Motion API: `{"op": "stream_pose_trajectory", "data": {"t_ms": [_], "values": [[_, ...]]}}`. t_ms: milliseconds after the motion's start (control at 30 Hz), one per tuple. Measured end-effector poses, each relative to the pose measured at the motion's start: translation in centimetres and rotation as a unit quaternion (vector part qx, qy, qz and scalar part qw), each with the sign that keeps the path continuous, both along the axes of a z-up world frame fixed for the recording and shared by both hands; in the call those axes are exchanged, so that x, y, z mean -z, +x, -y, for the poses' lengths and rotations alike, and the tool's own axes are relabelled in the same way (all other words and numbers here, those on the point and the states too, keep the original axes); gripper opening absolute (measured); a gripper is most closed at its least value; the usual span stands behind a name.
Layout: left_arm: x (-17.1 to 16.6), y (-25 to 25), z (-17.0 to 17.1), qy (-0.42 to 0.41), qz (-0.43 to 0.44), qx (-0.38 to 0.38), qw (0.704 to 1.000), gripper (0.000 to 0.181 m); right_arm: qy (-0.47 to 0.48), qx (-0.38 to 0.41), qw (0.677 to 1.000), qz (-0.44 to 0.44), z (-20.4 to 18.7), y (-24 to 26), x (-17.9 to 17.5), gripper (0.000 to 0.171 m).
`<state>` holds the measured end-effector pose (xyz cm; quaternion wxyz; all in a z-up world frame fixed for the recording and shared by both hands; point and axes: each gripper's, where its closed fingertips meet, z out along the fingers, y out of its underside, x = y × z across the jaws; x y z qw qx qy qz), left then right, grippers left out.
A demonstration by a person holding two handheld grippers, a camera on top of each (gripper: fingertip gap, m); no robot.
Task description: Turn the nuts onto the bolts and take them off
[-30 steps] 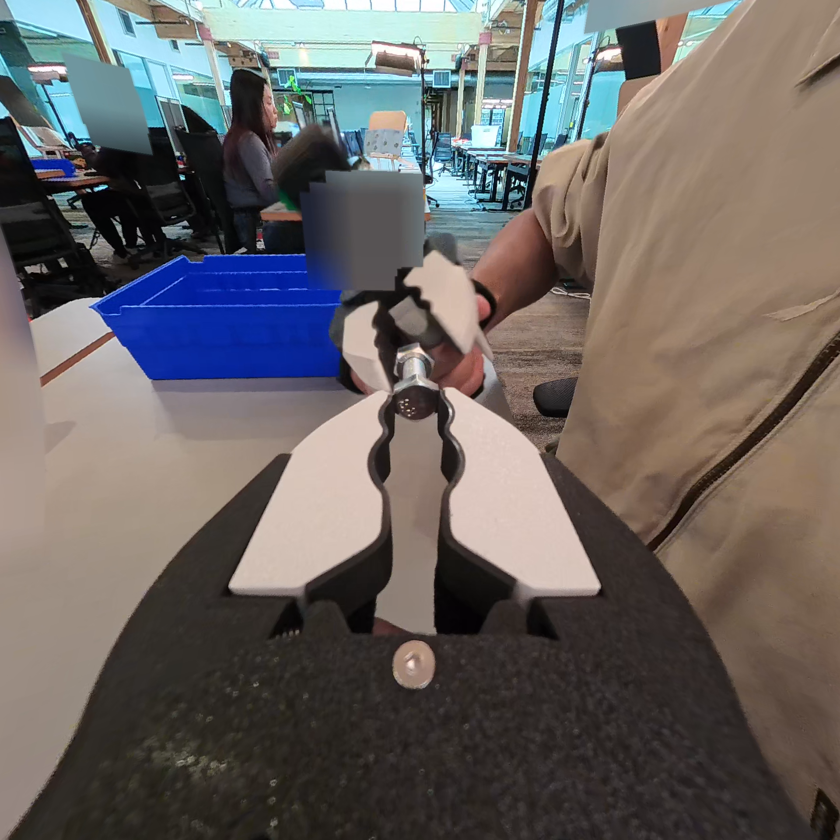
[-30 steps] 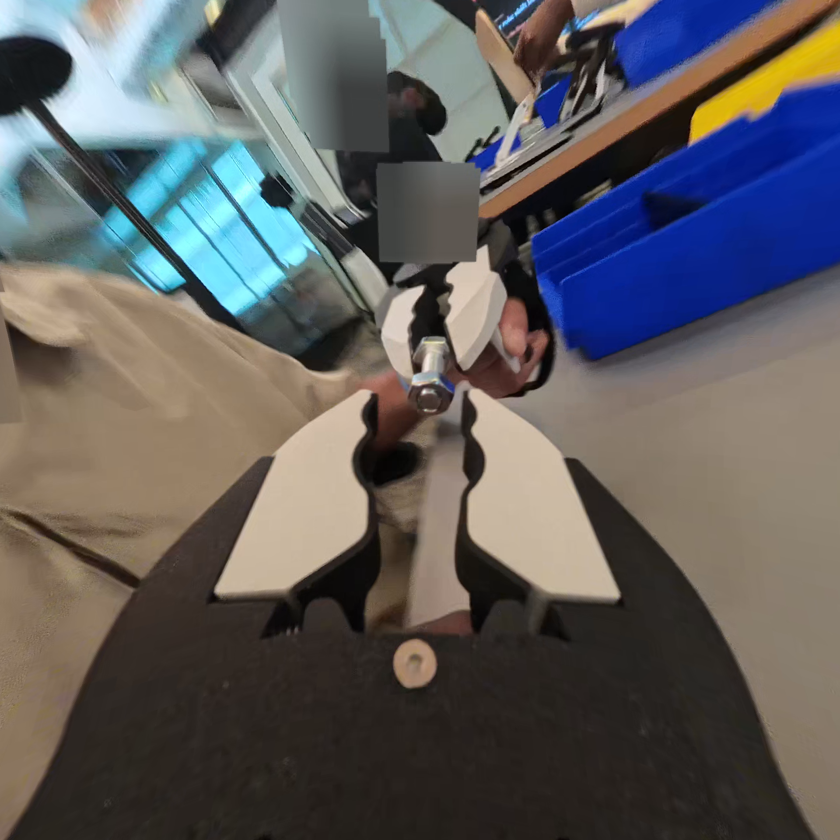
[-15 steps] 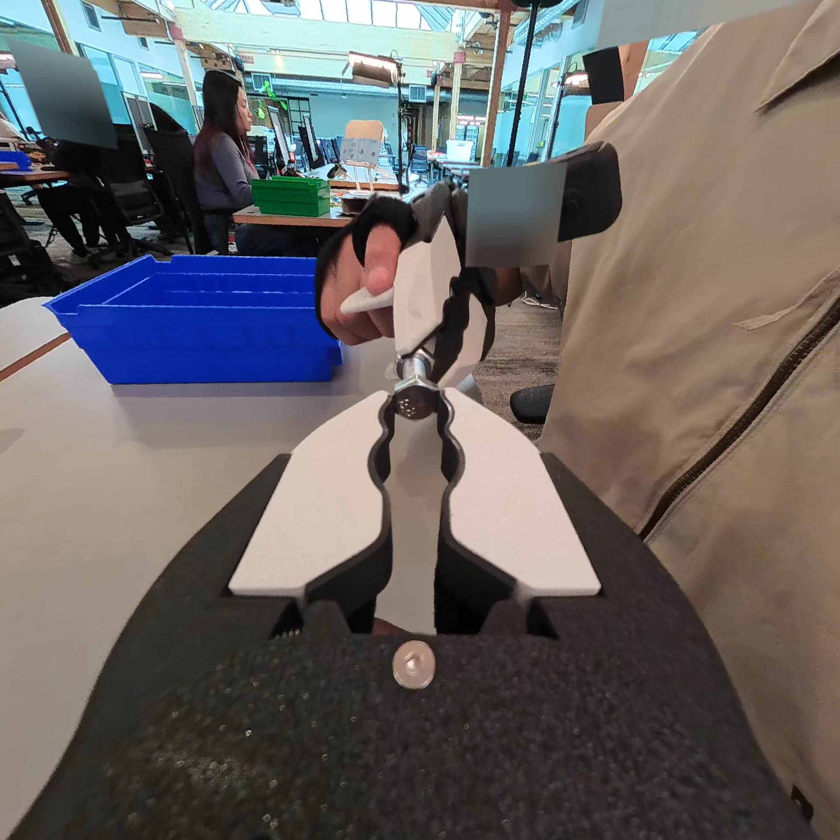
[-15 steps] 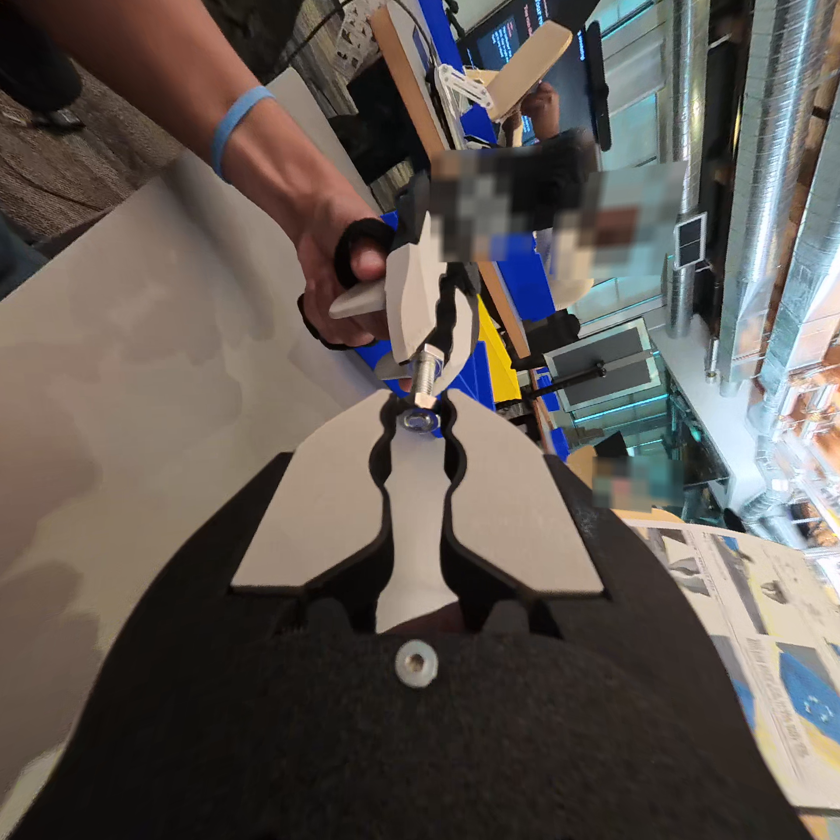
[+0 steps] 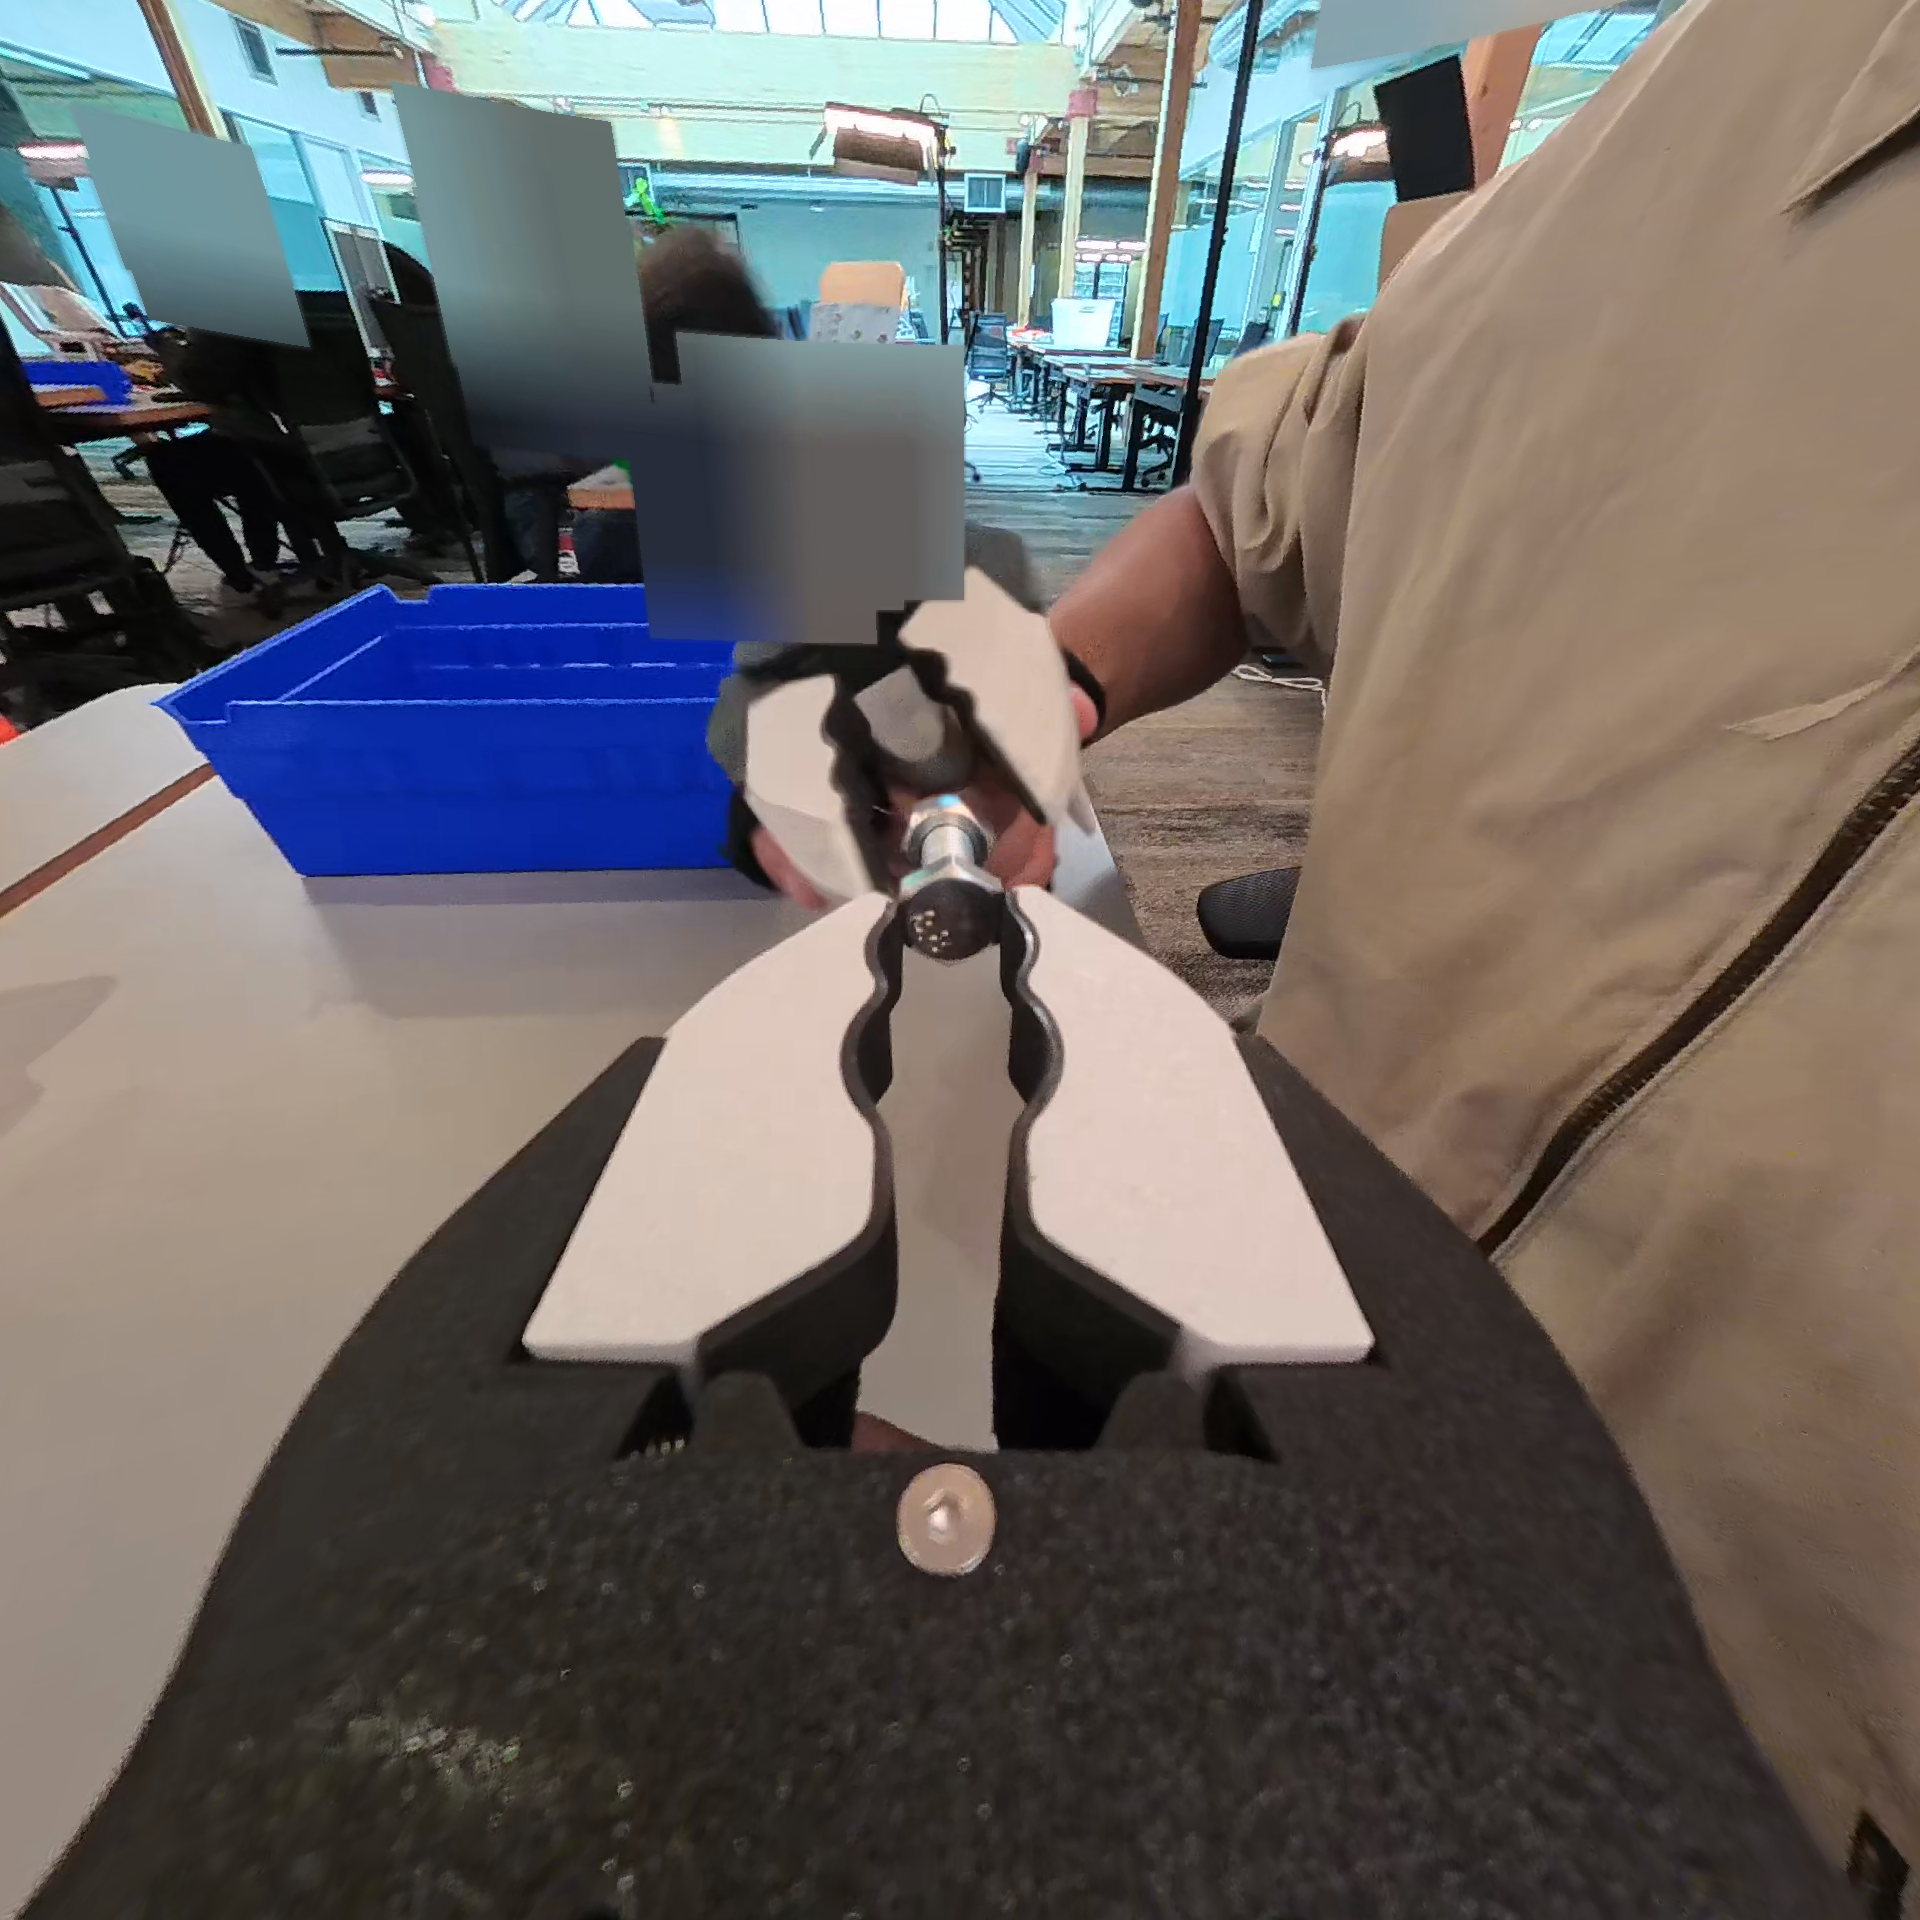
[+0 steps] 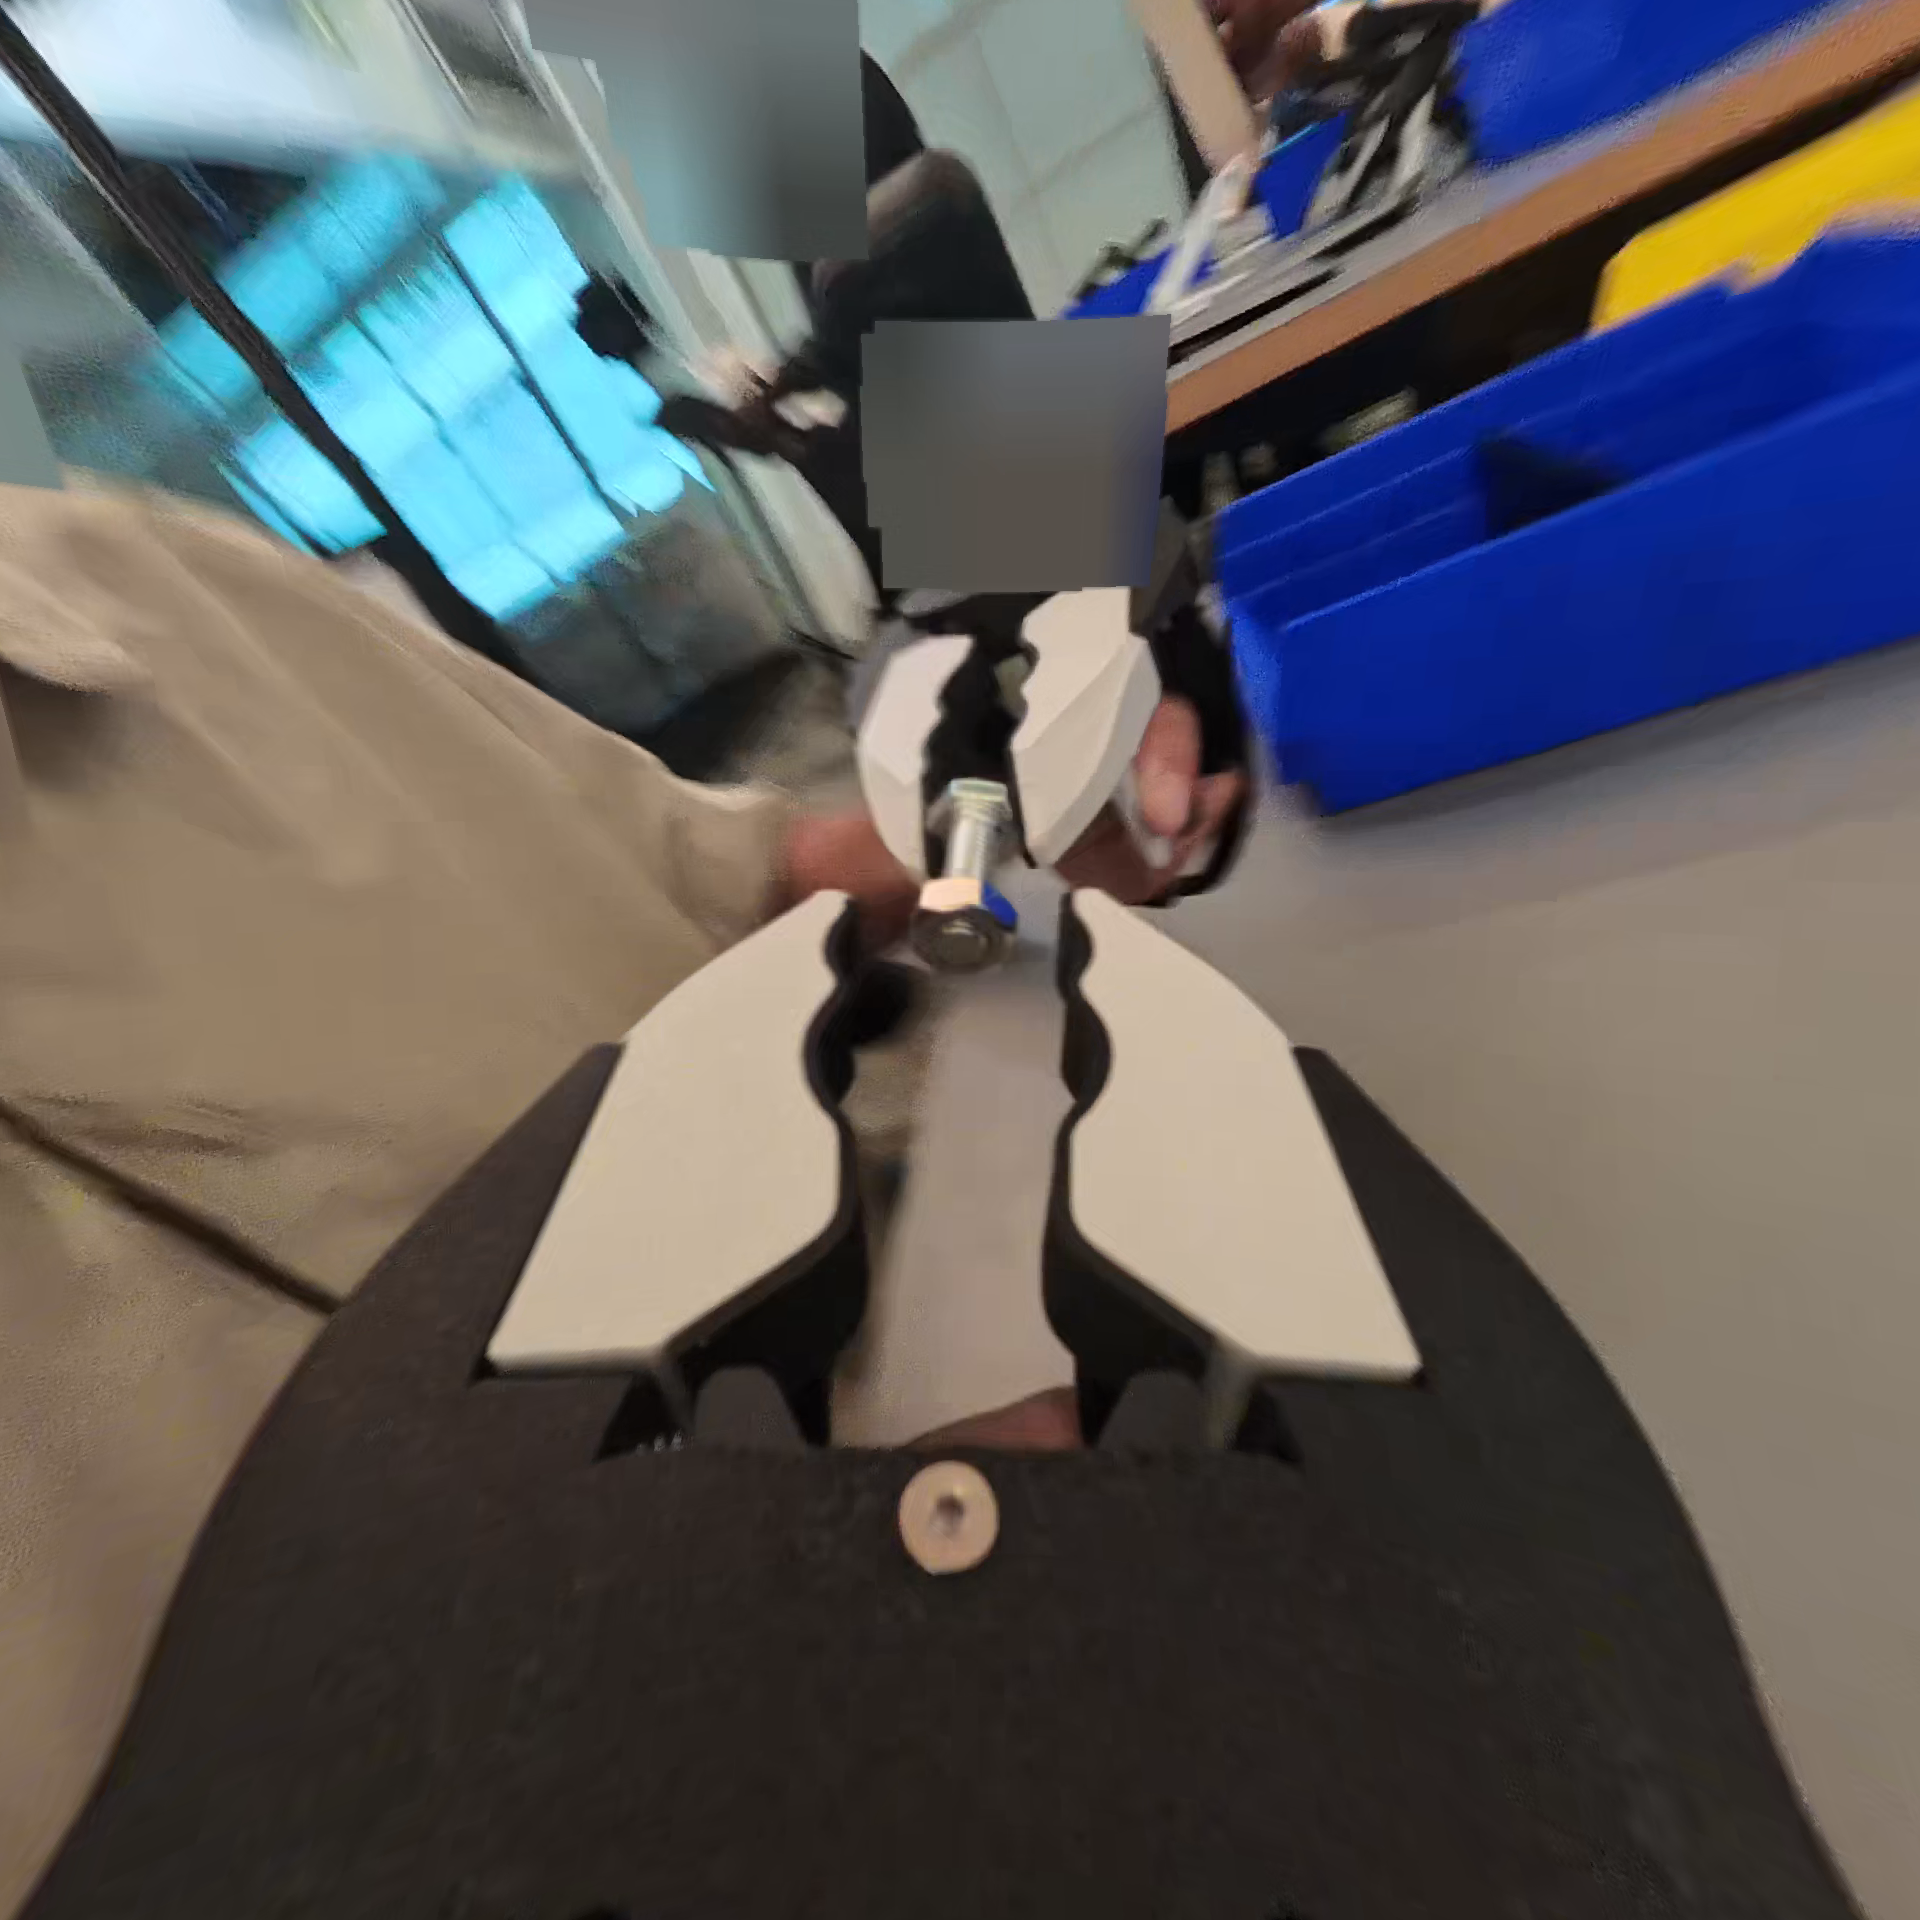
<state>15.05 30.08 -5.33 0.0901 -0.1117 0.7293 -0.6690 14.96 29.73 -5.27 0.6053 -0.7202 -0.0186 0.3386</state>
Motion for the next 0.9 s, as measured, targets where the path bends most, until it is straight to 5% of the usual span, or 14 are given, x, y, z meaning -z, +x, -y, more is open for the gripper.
{"op": "stream_pose_trajectory", "data": {"t_ms": [67, 200, 300, 400, 467, 533, 667, 733, 800, 900], "values": [[-0.1, 0.1, -0.1, -0.006, -0.003, 0.001, 1.0, 0.017, 0.026, 0.062, 0.977, 0.203, -0.1, 0.7, 0.7, 0.049], [-0.4, 0.1, -0.3, -0.017, -0.008, 0.004, 1.0, 0.017, 0.095, 0.15, 0.814, 0.553, 0.3, 1.7, -0.4, 0.041], [-0.2, 0.1, -0.2, -0.016, -0.011, 0.007, 1.0, 0.017, 0.127, 0.148, 0.702, 0.684, 0.3, 1.2, -0.3, 0.03], [0.0, -0.1, 0.1, -0.011, -0.013, 0.012, 1.0, 0.017, 0.152, 0.136, 0.652, 0.73, 0.3, 0.9, 0.2, 0.02], [0.0, -0.3, 0.1, -0.01, -0.01, 0.014, 1.0, 0.017, 0.151, 0.127, 0.671, 0.715, 0.3, 0.7, 0.1, 0.018], [-0.2, -0.3, 0.1, -0.013, -0.008, 0.013, 1.0, 0.017, 0.135, 0.117, 0.722, 0.668, 0.3, 0.7, -0.1, 0.018], [-0.3, -0.3, 0.1, -0.007, 0.002, 0.009, 1.0, 0.017, 0.069, 0.075, 0.899, 0.426, 0.3, 0.3, 0.0, 0.017], [-0.3, -0.3, 0.0, -0.006, 0.002, 0.008, 1.0, 0.017, 0.036, 0.053, 0.962, 0.264, 0.3, 0.1, 0.0, 0.018], [-0.1, -0.2, 0.0, 0.0, 0.006, 0.003, 1.0, 0.017, -0.006, 0.017, 0.997, 0.077, 0.4, 0.0, -0.1, 0.017], [-0.2, -0.2, 0.0, 0.003, 0.007, 0.003, 1.0, 0.017, -0.043, -0.028, 0.991, -0.125, 0.5, -0.2, -0.2, 0.017]]}}
